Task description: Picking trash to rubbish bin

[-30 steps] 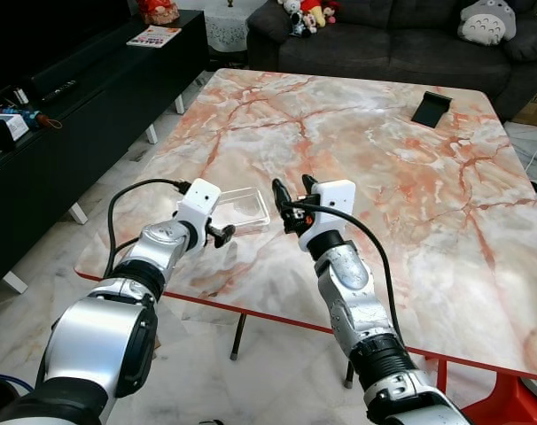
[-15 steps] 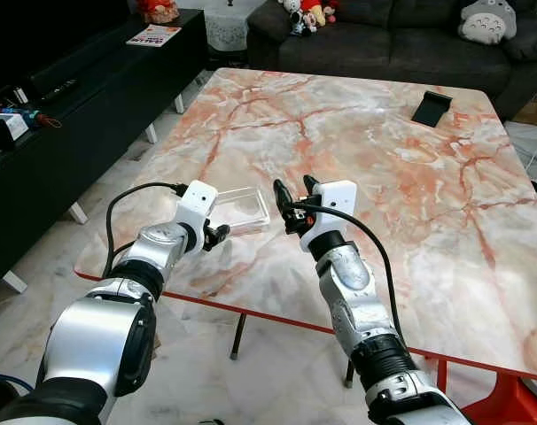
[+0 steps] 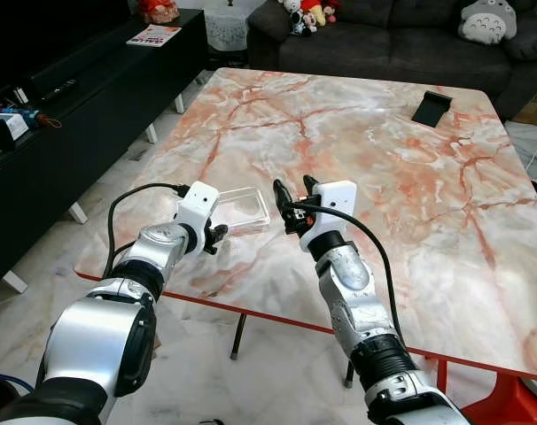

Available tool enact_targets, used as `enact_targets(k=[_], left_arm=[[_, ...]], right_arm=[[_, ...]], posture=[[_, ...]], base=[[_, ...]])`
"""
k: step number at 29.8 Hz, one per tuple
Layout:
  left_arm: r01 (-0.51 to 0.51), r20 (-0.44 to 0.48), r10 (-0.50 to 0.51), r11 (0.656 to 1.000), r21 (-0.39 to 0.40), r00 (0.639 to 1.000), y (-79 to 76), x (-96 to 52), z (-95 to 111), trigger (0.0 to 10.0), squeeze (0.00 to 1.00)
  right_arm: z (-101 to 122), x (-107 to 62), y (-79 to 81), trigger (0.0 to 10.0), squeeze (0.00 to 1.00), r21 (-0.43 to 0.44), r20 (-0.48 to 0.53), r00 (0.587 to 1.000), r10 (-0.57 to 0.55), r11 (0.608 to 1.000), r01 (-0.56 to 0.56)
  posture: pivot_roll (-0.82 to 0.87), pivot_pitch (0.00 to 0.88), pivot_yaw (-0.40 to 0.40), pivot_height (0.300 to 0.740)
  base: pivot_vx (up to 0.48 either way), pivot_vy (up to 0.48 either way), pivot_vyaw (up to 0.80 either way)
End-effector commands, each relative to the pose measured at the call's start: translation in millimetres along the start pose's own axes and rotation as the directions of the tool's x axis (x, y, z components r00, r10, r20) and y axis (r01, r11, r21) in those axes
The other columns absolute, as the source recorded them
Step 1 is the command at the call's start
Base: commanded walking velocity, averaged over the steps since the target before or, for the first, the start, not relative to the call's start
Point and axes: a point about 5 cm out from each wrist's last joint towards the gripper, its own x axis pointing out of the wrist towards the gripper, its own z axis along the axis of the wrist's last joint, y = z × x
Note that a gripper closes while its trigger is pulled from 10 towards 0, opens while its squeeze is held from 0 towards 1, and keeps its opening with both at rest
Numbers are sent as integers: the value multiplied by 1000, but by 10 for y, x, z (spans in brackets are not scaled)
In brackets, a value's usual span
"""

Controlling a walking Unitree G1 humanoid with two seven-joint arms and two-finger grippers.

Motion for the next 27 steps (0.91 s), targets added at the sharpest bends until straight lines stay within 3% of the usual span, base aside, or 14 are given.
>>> enact_targets(k=[1,18,22,27], left_arm=[[17,-21,-16,1000,5,1000,-24,7,-19,0,0],[10,-20,-10,1000,0,1000,-58,22,-34,0,0],[15,35,-15,1000,-20,999,-95,37,32,0,0],[-37,116,48,994,-100,992,-69,39,155,0,0]], right_arm=[[2,-3,10,10000,0,3,3,1000,-1,1000,1],[-2,-16,-22,10000,0,-3,-1,1000,-6,1000,6],[11,-4,-31,10000,0,-5,1,1000,-11,1000,11],[12,-3,-32,10000,0,-3,2,1000,-14,1000,14]], posture=[[76,46,14,740],[72,63,11,740],[73,64,12,740],[77,67,12,740]], base=[[0,0,0],[0,0,0],[0,0,0],[0,0,0]])
